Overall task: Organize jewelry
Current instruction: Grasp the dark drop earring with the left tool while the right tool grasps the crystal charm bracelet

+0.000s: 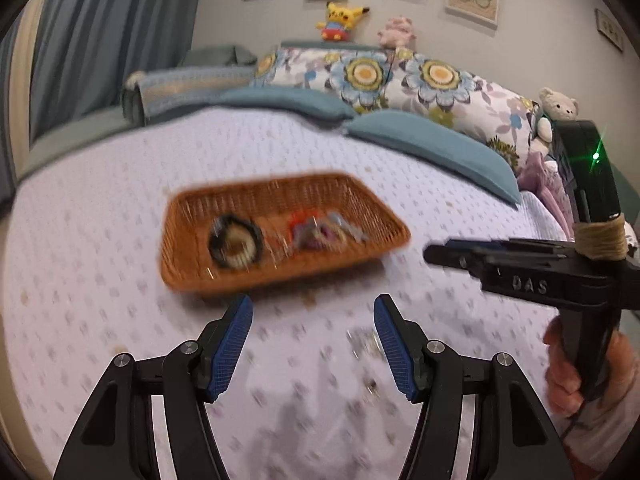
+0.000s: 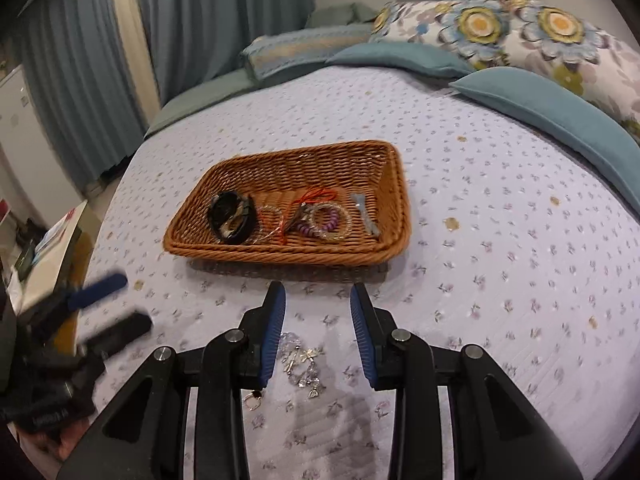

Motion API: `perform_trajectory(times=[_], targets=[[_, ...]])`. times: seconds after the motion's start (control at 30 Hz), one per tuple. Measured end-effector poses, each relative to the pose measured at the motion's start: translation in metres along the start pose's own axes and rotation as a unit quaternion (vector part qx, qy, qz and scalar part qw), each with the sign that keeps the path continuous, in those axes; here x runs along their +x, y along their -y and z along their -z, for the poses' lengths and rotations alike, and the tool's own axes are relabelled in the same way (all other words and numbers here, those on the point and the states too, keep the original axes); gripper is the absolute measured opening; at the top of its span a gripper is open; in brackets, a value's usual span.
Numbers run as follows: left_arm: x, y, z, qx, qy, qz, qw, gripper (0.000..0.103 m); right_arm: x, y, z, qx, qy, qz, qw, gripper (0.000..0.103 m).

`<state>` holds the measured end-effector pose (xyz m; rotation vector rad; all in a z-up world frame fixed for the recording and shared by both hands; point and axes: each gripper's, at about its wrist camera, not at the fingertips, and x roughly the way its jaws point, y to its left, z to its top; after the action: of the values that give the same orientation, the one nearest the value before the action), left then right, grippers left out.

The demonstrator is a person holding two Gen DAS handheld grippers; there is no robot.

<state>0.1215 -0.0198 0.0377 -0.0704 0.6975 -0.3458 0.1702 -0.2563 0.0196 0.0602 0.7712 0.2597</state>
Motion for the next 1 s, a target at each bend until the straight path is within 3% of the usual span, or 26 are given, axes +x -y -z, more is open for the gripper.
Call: perform_trajectory(times=[0.07,0.37,0.53,0.77,1.0], targets=[[0.010,0.002,0.013,-0.013,-0.018,0.004,0.9998,0.065,0.006,0.002,0.012,0.001,0.008,0.006,1.000,0.036],[0.055,0.010,0.053,-0.024,-0.082,0.046,0.9953,0.065,0.048,0.007,0.038,-0.004,-0.055,-0.028,0.998,0.036],[0.067,0.006,0.055,-0.039,-0.101,0.084,0.9905,0.054,0.067,0.003,0.042,-0.004,-0.076,-0.046,0.996,0.036],[0.083,0.027,0.059,0.008,-0.134,0.078,0.9878,0.052,0.086,-0.003,0.047,-0.019,-0.103,-0.044,0.994,0.036],[0.089,0.029,0.059,0.016,-0.144,0.069,0.9871,0.036,0.095,-0.006,0.047,-0.029,-0.112,-0.059,0.992,0.036]])
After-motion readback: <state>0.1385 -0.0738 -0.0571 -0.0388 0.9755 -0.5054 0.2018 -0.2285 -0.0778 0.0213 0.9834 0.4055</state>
